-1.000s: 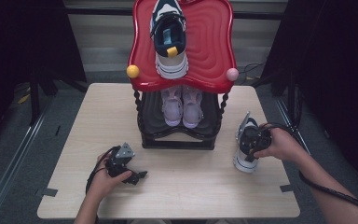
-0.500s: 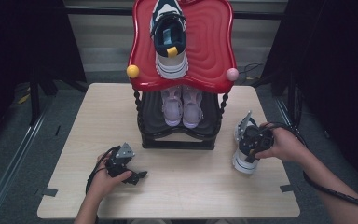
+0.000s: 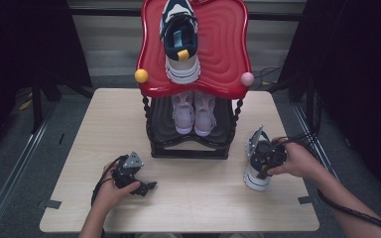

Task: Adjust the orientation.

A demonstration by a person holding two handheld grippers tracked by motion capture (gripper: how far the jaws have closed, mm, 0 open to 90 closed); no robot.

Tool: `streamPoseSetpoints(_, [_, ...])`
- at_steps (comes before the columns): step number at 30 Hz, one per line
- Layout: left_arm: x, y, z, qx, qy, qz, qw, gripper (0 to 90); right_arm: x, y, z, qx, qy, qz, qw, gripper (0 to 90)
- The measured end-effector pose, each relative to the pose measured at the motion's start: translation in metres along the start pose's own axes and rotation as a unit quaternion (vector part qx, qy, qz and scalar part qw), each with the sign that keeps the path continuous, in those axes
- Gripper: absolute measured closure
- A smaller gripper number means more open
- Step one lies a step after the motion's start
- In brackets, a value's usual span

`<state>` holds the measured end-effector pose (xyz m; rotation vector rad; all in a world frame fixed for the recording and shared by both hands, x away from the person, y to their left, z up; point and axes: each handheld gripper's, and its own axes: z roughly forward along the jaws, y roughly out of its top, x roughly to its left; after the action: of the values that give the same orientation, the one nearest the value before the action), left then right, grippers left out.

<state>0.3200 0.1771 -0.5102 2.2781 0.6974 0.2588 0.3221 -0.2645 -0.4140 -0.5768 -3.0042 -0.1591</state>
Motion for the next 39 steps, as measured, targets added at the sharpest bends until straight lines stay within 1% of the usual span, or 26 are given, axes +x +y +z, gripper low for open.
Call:
streamPoseSetpoints(1, [0.000, 0.000, 0.000, 0.000, 0.000, 0.000, 1.0000, 0.0, 0.001, 0.000, 0.000, 0.005, 0.001, 0.007, 1.0000, 69.0])
streamPoseSetpoints(2, [0.000, 0.000, 0.000, 0.000, 0.000, 0.000, 1.0000, 0.0, -0.001, 0.000, 0.000, 0.005, 0.002, -0.003, 1.0000, 68.9])
streamPoseSetpoints(5, [0.000, 0.000, 0.000, 0.000, 0.000, 0.000, 1.0000, 0.0, -0.002, 0.002, 0.001, 0.005, 0.000, -0.007, 1.0000, 68.6])
streamPoseSetpoints(6, [0.000, 0.000, 0.000, 0.000, 0.000, 0.000, 1.0000, 0.0, 0.000, 0.003, 0.001, 0.010, 0.002, 0.008, 0.9999, 68.2])
streamPoseSetpoints(7, [0.000, 0.000, 0.000, 0.000, 0.000, 0.000, 1.0000, 0.0, -0.001, 0.003, 0.001, 0.011, -0.001, -0.004, 0.9999, 67.8])
streamPoseSetpoints(9, [0.000, 0.000, 0.000, 0.000, 0.000, 0.000, 1.0000, 0.0, 0.000, 0.005, 0.001, 0.019, -0.003, 0.002, 0.9998, 67.7])
streamPoseSetpoints(10, [0.000, 0.000, 0.000, 0.000, 0.000, 0.000, 1.0000, 0.0, -0.001, 0.005, 0.002, 0.019, -0.005, -0.008, 0.9998, 67.4])
streamPoseSetpoints(11, [0.000, 0.000, 0.000, 0.000, 0.000, 0.000, 1.0000, 0.0, 0.002, 0.006, 0.002, 0.023, -0.004, 0.009, 0.9997, 67.5])
streamPoseSetpoints(12, [0.000, 0.000, 0.000, 0.000, 0.000, 0.000, 1.0000, 0.0, 0.000, 0.006, 0.003, 0.021, -0.006, -0.003, 0.9997, 67.6])
streamPoseSetpoints(14, [0.000, 0.000, 0.000, 0.000, 0.000, 0.000, 1.0000, 0.0, 0.001, 0.006, 0.002, 0.031, -0.001, 0.007, 0.9995, 68.4])
streamPoseSetpoints(16, [0.000, 0.000, 0.000, 0.000, 0.000, 0.000, 1.0000, 0.0, 0.000, 0.006, 0.003, 0.027, 0.000, -0.004, 0.9996, 69.5])
streamPoseSetpoints(18, [0.000, 0.000, 0.000, 0.000, 0.000, 0.000, 1.0000, 0.0, 0.000, 0.006, 0.002, 0.028, 0.004, 0.004, 0.9996, 70.4])
streamPoseSetpoints(22, [0.000, 0.000, 0.000, 0.000, 0.000, 0.000, 1.0000, 0.0, 0.000, 0.004, 0.000, 0.026, 0.009, 0.000, 0.9996, 70.4])
streamPoseSetpoints(23, [0.000, 0.000, 0.000, 0.000, 0.000, 0.000, 1.0000, 0.0, -0.001, 0.003, 0.000, 0.025, 0.007, -0.007, 0.9996, 70.4])
streamPoseSetpoints(24, [0.000, 0.000, 0.000, -0.002, 0.000, -0.003, 1.0000, 0.0, 0.001, 0.003, -0.001, 0.032, 0.009, -0.001, 0.9994, 70.4])
streamPoseSetpoints(26, [0.000, 0.000, 0.000, -0.002, 0.000, -0.003, 1.0000, 0.0, 0.001, 0.002, -0.003, 0.028, 0.006, -0.012, 0.9995, 70.3])
streamPoseSetpoints(27, [0.000, 0.000, 0.000, -0.002, 0.000, -0.003, 1.0000, 0.0, 0.003, 0.002, -0.006, 0.038, 0.005, 0.000, 0.9993, 70.3])
streamPoseSetpoints(28, [0.000, 0.000, 0.000, -0.003, -0.001, -0.004, 1.0000, 0.0, 0.001, 0.001, -0.006, 0.025, 0.005, -0.013, 0.9996, 70.3])
streamPoseSetpoints(29, [0.000, 0.000, 0.000, -0.003, -0.001, -0.004, 1.0000, 0.0, 0.001, 0.001, -0.008, 0.024, 0.003, -0.015, 0.9996, 70.4])
streamPoseSetpoints(30, [0.000, 0.000, 0.000, -0.003, -0.001, -0.004, 1.0000, 0.0, 0.005, 0.001, -0.013, 0.037, 0.004, 0.009, 0.9993, 70.4])
streamPoseSetpoints(31, [-0.001, 0.000, 0.000, -0.003, -0.001, -0.004, 1.0000, 0.0, 0.003, 0.000, -0.013, 0.024, 0.003, -0.013, 0.9996, 70.3])
streamPoseSetpoints(34, [0.000, 0.000, 0.000, -0.002, 0.000, -0.002, 1.0000, 0.0, 0.005, 0.000, -0.021, 0.027, 0.000, -0.006, 0.9996, 70.3])
streamPoseSetpoints(36, [0.000, 0.000, 0.000, -0.002, 0.001, -0.002, 1.0000, 0.0, 0.005, 0.001, -0.025, 0.029, 0.001, -0.015, 0.9995, 70.3])
streamPoseSetpoints(37, [0.000, 0.000, 0.000, -0.002, 0.001, -0.002, 1.0000, 0.0, 0.006, 0.001, -0.028, 0.029, 0.002, -0.008, 0.9995, 70.3])
streamPoseSetpoints(38, [0.000, 0.000, 0.000, -0.002, 0.001, -0.002, 1.0000, 0.0, 0.006, 0.001, -0.030, 0.030, 0.002, -0.015, 0.9994, 70.3])
streamPoseSetpoints(39, [0.000, 0.000, 0.000, -0.002, 0.001, -0.002, 1.0000, 0.0, 0.007, 0.002, -0.033, 0.035, 0.003, -0.010, 0.9993, 70.3])
